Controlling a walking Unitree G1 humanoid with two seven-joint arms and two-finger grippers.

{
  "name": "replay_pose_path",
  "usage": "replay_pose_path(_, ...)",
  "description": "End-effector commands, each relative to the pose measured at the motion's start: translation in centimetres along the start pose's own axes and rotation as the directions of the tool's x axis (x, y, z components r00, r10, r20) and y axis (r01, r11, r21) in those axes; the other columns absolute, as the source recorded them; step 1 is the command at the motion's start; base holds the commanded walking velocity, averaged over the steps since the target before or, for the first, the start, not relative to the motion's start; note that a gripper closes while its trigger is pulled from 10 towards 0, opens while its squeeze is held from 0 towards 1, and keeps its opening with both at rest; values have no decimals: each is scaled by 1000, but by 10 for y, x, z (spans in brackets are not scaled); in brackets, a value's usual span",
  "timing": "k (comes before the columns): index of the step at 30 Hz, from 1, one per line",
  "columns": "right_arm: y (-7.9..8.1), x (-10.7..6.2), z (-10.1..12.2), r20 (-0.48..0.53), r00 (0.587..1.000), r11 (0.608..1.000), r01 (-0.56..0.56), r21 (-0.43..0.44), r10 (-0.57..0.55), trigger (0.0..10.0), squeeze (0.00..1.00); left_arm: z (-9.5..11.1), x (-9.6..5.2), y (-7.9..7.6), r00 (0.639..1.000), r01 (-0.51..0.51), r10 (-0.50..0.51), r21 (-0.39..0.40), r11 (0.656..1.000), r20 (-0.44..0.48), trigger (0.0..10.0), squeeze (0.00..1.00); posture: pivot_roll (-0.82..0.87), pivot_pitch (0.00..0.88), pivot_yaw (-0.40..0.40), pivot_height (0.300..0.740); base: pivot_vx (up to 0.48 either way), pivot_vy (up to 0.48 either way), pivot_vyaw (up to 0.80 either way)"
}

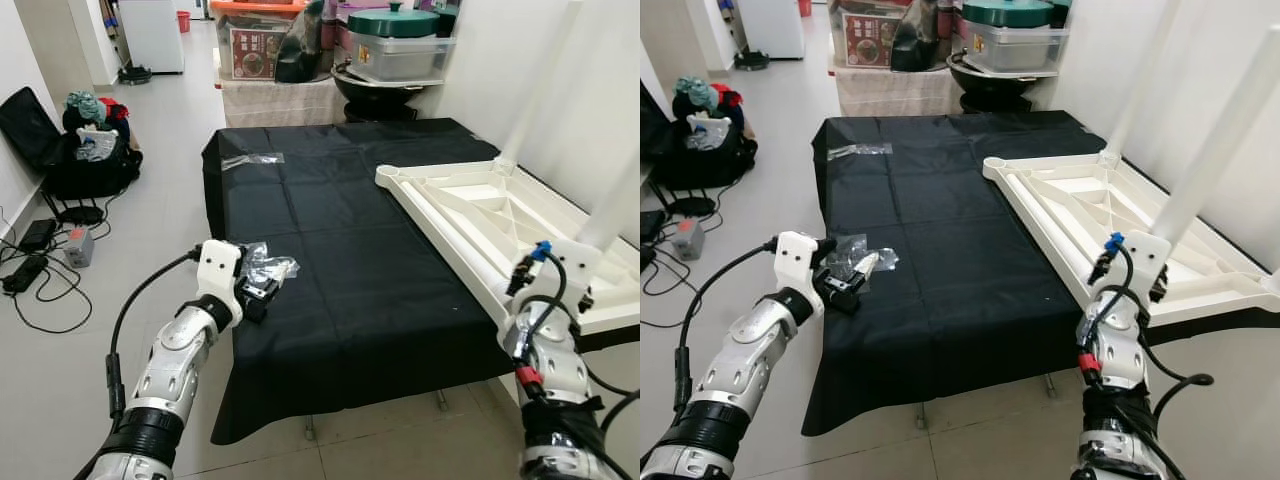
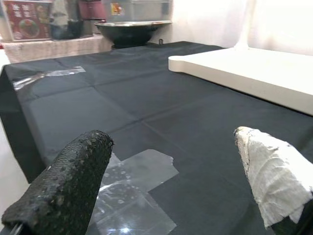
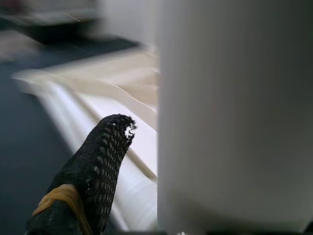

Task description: Building children table

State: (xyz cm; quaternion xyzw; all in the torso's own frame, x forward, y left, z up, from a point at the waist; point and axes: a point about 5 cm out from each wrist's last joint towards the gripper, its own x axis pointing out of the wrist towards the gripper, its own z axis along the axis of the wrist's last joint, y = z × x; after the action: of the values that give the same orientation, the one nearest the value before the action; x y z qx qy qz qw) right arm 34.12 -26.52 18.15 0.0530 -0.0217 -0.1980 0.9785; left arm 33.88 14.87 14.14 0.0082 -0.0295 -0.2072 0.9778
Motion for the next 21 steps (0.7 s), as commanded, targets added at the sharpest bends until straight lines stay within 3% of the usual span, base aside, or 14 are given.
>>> replay_pose_path(1, 15, 1, 21, 99, 978, 983, -185, 24, 181, 10000, 0, 3, 1, 0, 1000, 1, -1, 2, 1000, 3, 10000, 0, -8, 0, -65, 740, 0, 0, 0)
replay_pose_path(7, 5, 6, 28, 98, 965, 970, -242, -22, 243, 10000, 0, 2, 0, -7, 1000, 9, -9, -6, 1000, 10, 10000, 0, 14, 0, -87, 740, 0, 0, 0)
replay_pose_path(8, 1, 10, 29, 93, 966, 971, -239, -30, 241, 3608, 0, 1, -2, -6, 1000, 5, -4, -8, 1000, 8, 10000, 0, 16, 0, -90, 740, 0, 0, 0)
replay_pose_path(9, 1, 10, 29, 93, 966, 971, -239, -30, 241, 3608, 0, 1, -2, -6, 1000, 5, -4, -8, 1000, 8, 10000, 0, 16, 0, -90, 740, 0, 0, 0)
replay_pose_path(10, -3, 13, 28, 84, 974, 977, -206, -49, 210, 0, 0, -1, -5, -3, 1000, -8, 8, -6, 1000, 0, 10000, 0, 17, 0, -91, 740, 0, 0, 0)
replay_pose_path(20, -2, 14, 7, 7, 987, 986, -160, -41, 161, 0, 0, 0, -5, 1, 1000, -19, 19, -7, 1000, 0, 10000, 0, 10, 0, -91, 740, 0, 0, 0)
replay_pose_path(21, -10, 15, 4, -8, 997, 996, -78, -53, 78, 0, 0, 0, -3, -1, 1000, -17, 17, -10, 1000, 1, 10000, 0, 9, 0, -92, 740, 0, 0, 0)
